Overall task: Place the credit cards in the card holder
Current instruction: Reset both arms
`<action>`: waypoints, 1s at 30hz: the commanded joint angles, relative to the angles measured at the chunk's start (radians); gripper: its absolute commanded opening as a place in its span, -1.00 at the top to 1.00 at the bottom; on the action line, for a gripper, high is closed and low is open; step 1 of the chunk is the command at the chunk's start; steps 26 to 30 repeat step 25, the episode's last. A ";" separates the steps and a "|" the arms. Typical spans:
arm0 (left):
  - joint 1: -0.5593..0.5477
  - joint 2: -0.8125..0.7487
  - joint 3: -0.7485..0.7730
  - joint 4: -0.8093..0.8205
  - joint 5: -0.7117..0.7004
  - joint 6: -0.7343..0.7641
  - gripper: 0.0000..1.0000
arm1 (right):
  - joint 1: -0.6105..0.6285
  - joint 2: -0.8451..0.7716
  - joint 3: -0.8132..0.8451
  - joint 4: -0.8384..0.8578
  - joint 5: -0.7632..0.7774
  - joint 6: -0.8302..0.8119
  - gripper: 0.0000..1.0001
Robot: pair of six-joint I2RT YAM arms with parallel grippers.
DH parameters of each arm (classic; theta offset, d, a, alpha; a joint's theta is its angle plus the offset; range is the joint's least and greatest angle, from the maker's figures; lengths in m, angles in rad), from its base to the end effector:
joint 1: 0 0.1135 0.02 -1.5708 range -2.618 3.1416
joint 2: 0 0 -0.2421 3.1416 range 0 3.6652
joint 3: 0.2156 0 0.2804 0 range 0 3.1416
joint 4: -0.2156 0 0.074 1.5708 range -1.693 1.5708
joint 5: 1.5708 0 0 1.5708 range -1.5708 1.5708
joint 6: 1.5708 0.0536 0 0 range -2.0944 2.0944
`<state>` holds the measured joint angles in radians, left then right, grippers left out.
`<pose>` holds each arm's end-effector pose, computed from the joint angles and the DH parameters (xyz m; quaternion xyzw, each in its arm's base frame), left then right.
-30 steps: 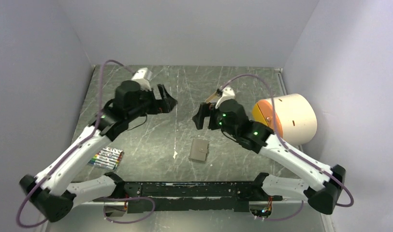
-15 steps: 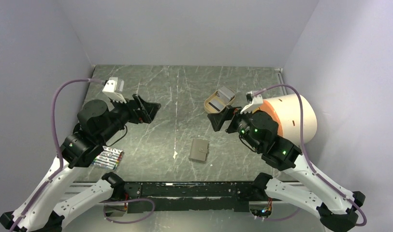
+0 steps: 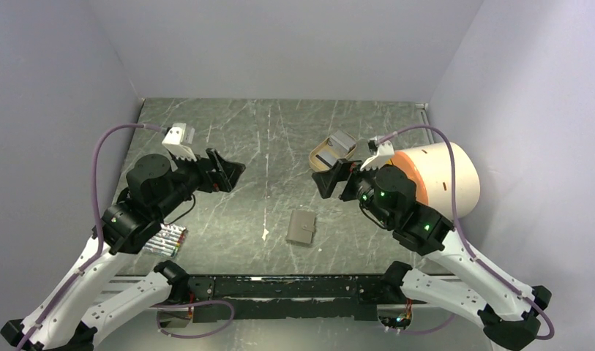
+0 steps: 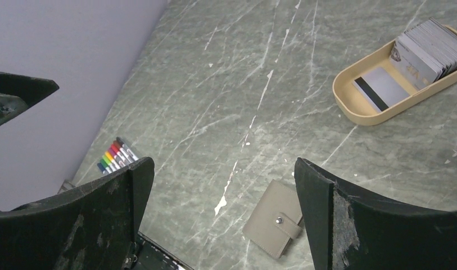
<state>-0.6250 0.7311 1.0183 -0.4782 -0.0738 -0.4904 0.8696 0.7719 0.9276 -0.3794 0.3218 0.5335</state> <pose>0.1731 -0.1200 0.3861 0.0284 0.7706 -0.3125 0.5547 0.1610 0.1645 0.3564 -0.0305 0.7774 0.3017 0.5511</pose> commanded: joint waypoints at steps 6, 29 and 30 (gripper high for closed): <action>0.003 -0.030 -0.059 0.048 0.001 -0.007 -0.98 | -0.003 0.002 -0.026 0.021 0.014 0.015 -0.99; 0.003 -0.017 -0.063 0.066 0.012 0.015 -0.98 | -0.004 0.041 0.054 -0.025 0.080 -0.029 -0.99; 0.003 -0.017 -0.063 0.066 0.012 0.015 -0.98 | -0.004 0.041 0.054 -0.025 0.080 -0.029 -0.99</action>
